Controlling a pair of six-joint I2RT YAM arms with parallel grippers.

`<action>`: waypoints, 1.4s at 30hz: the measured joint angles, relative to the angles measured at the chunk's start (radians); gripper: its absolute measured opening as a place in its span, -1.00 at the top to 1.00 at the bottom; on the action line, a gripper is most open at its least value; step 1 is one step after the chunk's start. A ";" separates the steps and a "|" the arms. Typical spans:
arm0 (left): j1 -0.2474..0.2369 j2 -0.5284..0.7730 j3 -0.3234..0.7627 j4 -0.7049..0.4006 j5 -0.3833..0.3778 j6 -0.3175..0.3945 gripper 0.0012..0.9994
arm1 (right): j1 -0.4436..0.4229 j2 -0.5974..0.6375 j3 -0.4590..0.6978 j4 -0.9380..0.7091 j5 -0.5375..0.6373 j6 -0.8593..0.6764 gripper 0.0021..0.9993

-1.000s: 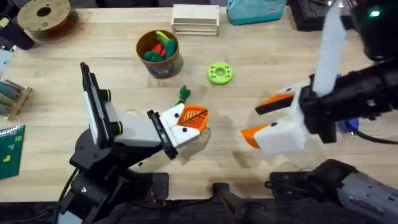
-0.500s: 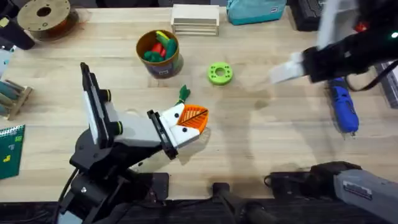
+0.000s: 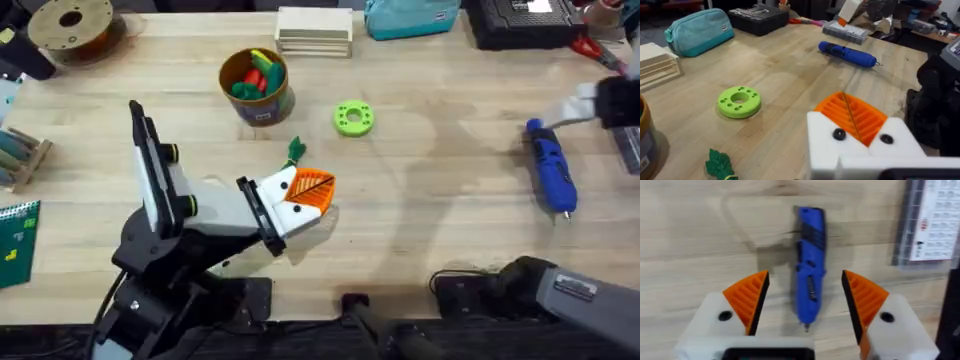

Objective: Pick up the gripper from the table and insert it into the empty holder that is missing its gripper. Then pick up a screw, insert it into the mounting hole, and use the screwdriver to tighten it. Finally, clean up the table by picking up the vegetable and placing it into the bucket.

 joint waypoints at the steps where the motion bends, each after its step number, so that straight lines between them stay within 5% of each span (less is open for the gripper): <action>1: 0.000 0.000 0.000 0.000 0.000 0.000 0.99 | -0.032 0.006 0.000 0.011 0.000 -0.021 -0.78; 10: 0.000 0.000 0.000 0.000 0.000 0.000 0.99 | -0.194 0.164 0.000 0.030 -0.079 -0.197 -0.83; 22: 0.000 0.000 0.000 0.000 -0.005 0.000 0.99 | -0.189 0.357 0.000 0.119 -0.141 -0.283 -0.89; 42: 0.000 0.000 0.000 0.000 -0.005 0.000 0.99 | -0.189 0.478 0.000 0.196 -0.212 -0.289 -0.84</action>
